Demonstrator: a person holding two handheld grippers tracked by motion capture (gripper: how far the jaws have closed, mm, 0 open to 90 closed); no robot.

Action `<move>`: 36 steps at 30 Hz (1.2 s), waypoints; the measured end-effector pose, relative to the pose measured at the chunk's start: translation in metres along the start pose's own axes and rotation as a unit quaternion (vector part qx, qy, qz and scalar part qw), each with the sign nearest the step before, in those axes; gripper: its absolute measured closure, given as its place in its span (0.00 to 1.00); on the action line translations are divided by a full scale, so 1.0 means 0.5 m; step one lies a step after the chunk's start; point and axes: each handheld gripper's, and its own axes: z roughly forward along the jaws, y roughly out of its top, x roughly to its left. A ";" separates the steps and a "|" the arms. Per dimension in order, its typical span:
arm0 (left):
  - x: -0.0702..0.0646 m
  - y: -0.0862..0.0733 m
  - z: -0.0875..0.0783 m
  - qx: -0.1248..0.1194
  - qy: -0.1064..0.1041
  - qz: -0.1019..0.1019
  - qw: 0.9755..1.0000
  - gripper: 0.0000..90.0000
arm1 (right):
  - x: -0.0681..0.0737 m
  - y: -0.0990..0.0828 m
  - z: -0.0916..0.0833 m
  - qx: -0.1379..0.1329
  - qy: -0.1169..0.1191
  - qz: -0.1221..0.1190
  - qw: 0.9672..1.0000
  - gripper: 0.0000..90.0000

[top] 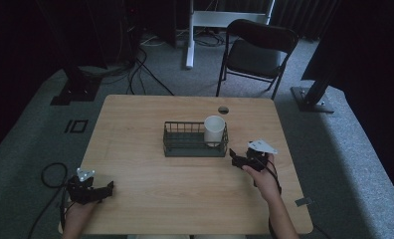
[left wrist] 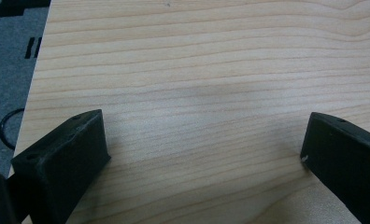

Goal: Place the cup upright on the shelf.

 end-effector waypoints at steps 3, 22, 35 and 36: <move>0.000 0.000 0.000 0.000 0.000 0.000 1.000 0.01 | -0.006 -0.010 0.002 0.013 -0.004 0.004 1.000 0.14; 0.000 0.000 0.000 0.000 0.000 0.000 1.000 0.01 | -0.066 -0.073 -0.009 0.080 -0.043 0.035 0.995 0.14; 0.000 0.000 0.000 0.000 0.000 0.001 1.000 0.01 | -0.099 -0.095 -0.027 0.103 -0.066 0.057 0.991 0.14; 0.000 0.000 0.000 0.000 0.000 0.000 1.000 0.01 | -0.101 -0.096 -0.029 0.108 -0.067 0.056 0.990 0.14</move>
